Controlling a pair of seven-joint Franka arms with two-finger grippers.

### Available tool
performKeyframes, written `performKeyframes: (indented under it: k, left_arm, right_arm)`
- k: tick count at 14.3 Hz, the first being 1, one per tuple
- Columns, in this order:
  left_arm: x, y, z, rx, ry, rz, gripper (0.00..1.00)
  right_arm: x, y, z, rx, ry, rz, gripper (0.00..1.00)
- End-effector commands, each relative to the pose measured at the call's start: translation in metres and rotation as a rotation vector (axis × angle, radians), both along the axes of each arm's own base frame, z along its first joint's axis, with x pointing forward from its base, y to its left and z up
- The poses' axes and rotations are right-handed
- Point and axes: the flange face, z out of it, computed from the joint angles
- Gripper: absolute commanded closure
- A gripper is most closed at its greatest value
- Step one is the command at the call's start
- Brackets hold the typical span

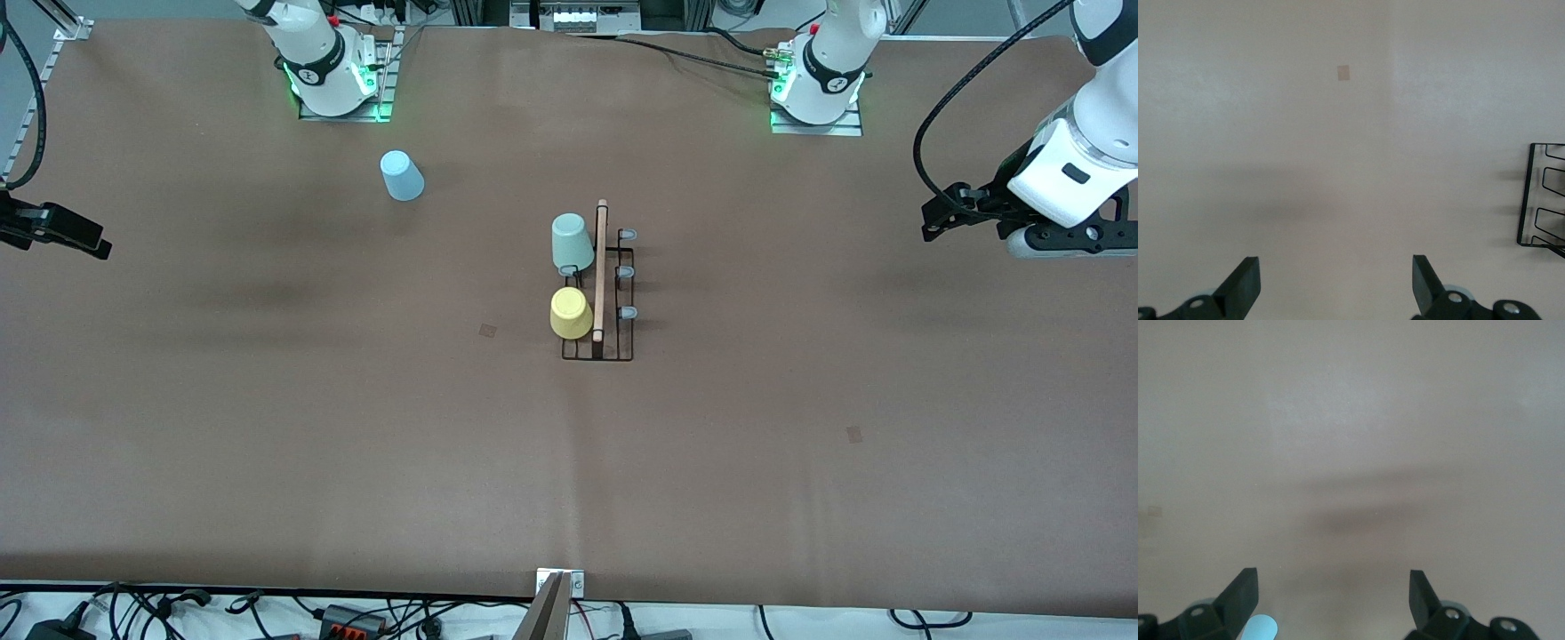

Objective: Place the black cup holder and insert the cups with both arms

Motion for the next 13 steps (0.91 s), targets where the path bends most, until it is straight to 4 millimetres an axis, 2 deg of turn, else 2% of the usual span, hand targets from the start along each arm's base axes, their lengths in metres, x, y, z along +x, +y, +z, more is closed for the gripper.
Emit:
performKeyframes:
  k: [1, 5, 13]
  left_arm:
    - [0.002, 0.000, 0.006, -0.012, 0.004, -0.018, 0.00]
    - [0.002, 0.000, 0.006, -0.012, 0.004, -0.018, 0.00]
    - [0.002, 0.000, 0.006, -0.014, 0.004, -0.016, 0.00]
  right_arm:
    - [-0.004, -0.001, 0.013, 0.013, -0.007, 0.006, 0.00]
    - [-0.003, 0.010, 0.013, 0.024, -0.008, 0.006, 0.00]
    - [-0.002, 0.011, 0.014, 0.026, -0.011, 0.028, 0.00]
